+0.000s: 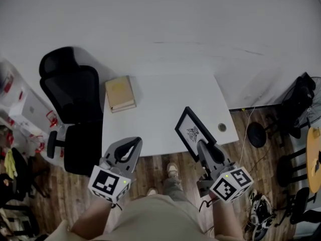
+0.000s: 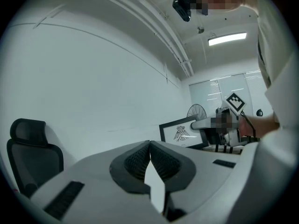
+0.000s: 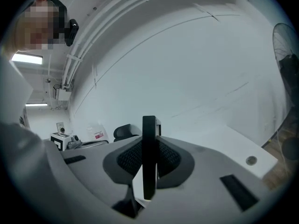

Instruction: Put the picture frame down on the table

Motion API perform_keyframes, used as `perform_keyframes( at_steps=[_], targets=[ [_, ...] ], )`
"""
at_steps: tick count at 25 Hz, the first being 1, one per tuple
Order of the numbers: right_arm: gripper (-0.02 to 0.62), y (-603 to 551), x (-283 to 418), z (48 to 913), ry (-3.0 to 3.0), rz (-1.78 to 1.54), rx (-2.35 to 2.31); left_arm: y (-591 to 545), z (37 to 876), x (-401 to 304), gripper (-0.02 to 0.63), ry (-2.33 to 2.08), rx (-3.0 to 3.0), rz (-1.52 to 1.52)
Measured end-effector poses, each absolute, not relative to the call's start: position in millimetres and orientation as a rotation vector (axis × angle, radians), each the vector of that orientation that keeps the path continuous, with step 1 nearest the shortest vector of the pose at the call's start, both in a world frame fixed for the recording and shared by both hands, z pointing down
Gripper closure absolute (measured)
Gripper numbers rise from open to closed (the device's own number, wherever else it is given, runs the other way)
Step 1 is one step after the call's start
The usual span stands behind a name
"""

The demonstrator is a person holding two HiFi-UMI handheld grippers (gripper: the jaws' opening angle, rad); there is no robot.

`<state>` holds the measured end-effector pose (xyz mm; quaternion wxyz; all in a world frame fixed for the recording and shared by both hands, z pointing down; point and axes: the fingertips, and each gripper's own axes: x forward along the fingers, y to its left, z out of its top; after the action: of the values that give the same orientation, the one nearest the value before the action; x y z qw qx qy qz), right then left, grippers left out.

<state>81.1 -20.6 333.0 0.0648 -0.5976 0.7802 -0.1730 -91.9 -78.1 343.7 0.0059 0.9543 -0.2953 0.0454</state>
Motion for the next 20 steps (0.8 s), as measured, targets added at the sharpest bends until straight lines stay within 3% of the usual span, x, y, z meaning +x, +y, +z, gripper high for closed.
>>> perform_keyframes(
  at_steps=[20],
  targets=[
    [0.531, -202, 180, 386, 2.457, -0.824, -1.545, -221, 369, 0, 0.584, -1.157, 2.837, 0.287]
  ],
)
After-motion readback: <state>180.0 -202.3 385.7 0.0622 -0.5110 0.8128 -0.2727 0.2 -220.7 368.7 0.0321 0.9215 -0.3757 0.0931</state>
